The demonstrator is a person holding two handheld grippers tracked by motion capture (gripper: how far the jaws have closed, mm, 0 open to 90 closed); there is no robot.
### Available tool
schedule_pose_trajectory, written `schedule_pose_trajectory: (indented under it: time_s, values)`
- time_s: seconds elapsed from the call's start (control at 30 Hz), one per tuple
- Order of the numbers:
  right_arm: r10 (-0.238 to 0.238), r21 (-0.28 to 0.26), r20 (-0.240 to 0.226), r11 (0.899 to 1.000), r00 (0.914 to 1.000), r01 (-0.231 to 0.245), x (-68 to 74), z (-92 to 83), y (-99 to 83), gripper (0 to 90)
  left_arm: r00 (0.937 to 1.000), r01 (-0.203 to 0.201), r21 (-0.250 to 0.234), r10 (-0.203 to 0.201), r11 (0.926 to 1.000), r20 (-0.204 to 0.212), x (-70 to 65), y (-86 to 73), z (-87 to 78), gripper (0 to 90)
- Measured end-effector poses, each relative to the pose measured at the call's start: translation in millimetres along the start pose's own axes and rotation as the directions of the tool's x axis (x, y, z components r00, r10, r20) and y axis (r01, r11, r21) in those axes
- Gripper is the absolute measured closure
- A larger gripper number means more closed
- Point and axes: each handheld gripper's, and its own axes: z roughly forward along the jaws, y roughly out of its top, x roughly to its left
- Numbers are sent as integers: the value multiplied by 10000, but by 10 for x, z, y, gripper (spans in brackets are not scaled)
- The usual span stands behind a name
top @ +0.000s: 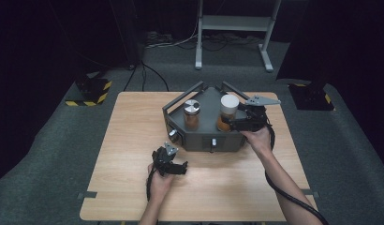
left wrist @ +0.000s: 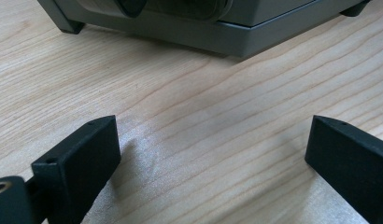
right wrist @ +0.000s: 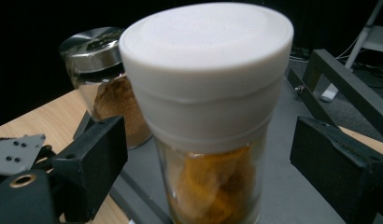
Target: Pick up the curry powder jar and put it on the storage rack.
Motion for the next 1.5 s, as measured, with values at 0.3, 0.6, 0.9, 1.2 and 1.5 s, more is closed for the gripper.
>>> schedule_pose_trajectory:
  time_s: [0.3, 0.6, 0.9, 1.2, 1.5]
  values:
    - [-142, 51, 42, 9999, 9999, 142, -5, -140, -175, 111, 10000, 6, 0, -6, 10000, -6, -2, 0, -1, 35]
    - [-94, 92, 126, 9999, 9999, 92, -10, -308, -380, 113, 10000, 0, 6, 0, 10000, -4, -1, 0, -1, 35]
    - [-126, 210, 154, 9997, 9998, 122, 15, -428, -512, 116, 10000, 6, 1, -6, 10000, -5, -1, 0, -1, 35]
    - [-186, 532, 197, 9984, 9996, 175, 74, -484, -671, 118, 10000, -5, 9, 5, 10000, -4, -1, 1, -1, 35]
    - [-259, 965, 285, 9951, 9993, 230, 117, -509, -875, 128, 10000, -5, 10, 5, 10000, -6, -1, 1, -1, 35]
